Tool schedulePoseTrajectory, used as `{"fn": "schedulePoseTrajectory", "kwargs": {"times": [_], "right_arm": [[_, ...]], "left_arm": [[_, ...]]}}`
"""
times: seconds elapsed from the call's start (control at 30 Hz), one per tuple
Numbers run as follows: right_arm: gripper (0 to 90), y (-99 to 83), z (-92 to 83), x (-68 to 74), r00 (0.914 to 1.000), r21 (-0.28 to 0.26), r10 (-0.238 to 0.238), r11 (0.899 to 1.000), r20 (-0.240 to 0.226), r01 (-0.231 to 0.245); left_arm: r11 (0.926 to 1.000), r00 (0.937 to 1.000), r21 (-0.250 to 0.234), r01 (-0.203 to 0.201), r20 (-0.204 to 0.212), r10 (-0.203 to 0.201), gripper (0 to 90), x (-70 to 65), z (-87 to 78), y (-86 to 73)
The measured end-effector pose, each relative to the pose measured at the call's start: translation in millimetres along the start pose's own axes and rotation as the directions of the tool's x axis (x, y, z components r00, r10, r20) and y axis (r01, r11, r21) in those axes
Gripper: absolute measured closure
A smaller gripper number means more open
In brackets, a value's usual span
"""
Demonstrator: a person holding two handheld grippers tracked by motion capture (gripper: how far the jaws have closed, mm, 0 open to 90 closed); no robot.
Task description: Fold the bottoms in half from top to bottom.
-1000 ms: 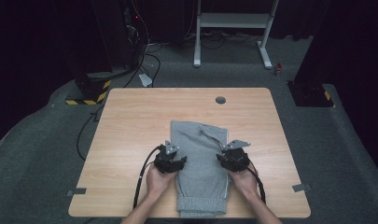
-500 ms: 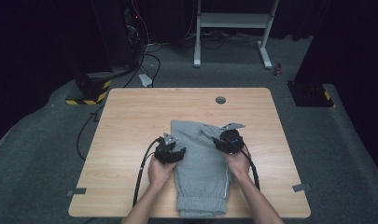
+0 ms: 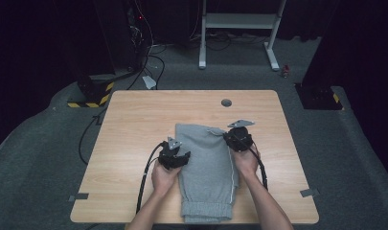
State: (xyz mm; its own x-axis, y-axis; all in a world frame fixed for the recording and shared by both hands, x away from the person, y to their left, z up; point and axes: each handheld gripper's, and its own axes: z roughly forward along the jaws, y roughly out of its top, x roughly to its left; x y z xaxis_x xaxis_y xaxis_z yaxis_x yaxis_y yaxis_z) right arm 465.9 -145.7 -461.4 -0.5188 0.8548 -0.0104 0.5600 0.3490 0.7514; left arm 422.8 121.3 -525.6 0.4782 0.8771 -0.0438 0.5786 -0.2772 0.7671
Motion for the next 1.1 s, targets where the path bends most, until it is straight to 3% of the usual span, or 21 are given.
{"fn": "schedulePoseTrajectory", "kwargs": {"times": [0.07, 0.13, 0.23, 0.33, 0.47, 0.6, 0.67, 0.77, 0.83, 0.87, 1.0, 1.1], "right_arm": [[84.2, -2.0, -4.4, -8.7, 0.9992, -0.008, 0.04, 0.999, 0.005, -0.04], [80.0, -10.5, 5.6, -23.0, 0.9945, 0.069, 0.104, 0.992, 0.01, -0.105], [69.6, -32.5, 14.9, -33.2, 0.9867, 0.14, 0.154, 0.977, 0.052, -0.16], [64.7, -35.7, 11.3, -30.5, 0.9886, 0.114, 0.138, 0.983, 0.06, -0.144], [57.7, -24.6, 5.9, -17.1, 0.9954, 0.022, 0.085, 0.996, 0.045, -0.086], [52.3, -11.8, 19.1, -2.8, 0.9961, 0.011, 0.084, 0.996, 0.028, -0.084], [51.3, -6.9, 30.4, 1.4, 0.9954, 0.038, 0.089, 0.995, 0.035, -0.09], [58.6, -3.6, 42.7, 4.3, 0.9942, 0.044, 0.097, 0.994, 0.047, -0.099], [74.4, -2.5, 48.9, 5.4, 0.9957, 0.078, 0.074, 0.994, 0.056, -0.079], [84.3, -0.9, 46.6, 4.4, 0.9955, 0.059, 0.064, 0.996, 0.07, -0.068], [86.7, 6.3, 31.7, 2.2, 0.9968, 0.009, 0.049, 0.999, 0.063, -0.049], [86.6, 10.5, 15.4, -4.7, 0.9959, -0.053, 0.069, 0.996, 0.058, -0.066]], "left_arm": [[1.0, 1.0, 0.0, 0.0, 0.0, 0.0, 44.1, -0.1, 0.0, 0.0], [1.0, 1.0, 0.0, 0.0, -0.001, 0.0, 44.1, -0.1, 0.0, 0.0], [1.0, 1.0, 0.0, -0.001, -0.002, 0.001, 44.1, -0.2, 0.1, 0.0], [1.0, 1.0, 0.0, -0.001, -0.005, 0.001, 44.1, -0.7, 0.2, 0.1], [1.0, 1.0, -0.001, -0.001, -0.009, 0.001, 44.1, -1.1, 0.2, 0.0], [1.0, 1.0, -0.001, 0.001, -0.007, -0.001, 44.1, -0.9, 0.0, -0.1], [1.0, 1.0, -0.003, 0.002, -0.006, -0.002, 44.0, -0.8, -0.2, -0.2], [1.0, 1.0, -0.001, 0.002, -0.003, -0.002, 43.8, -0.4, -0.5, -0.3], [1.0, 1.0, -0.001, 0.002, -0.001, -0.002, 43.7, -0.3, -0.5, -0.3], [1.0, 1.0, -0.001, 0.002, -0.002, -0.002, 43.6, -0.3, -0.6, -0.3], [1.0, 1.0, -0.002, 0.006, -0.001, -0.006, 43.6, -1.0, -0.4, -0.5], [1.0, 1.0, -0.002, 0.005, -0.003, -0.005, 43.5, -1.2, -0.4, -0.5]]}}
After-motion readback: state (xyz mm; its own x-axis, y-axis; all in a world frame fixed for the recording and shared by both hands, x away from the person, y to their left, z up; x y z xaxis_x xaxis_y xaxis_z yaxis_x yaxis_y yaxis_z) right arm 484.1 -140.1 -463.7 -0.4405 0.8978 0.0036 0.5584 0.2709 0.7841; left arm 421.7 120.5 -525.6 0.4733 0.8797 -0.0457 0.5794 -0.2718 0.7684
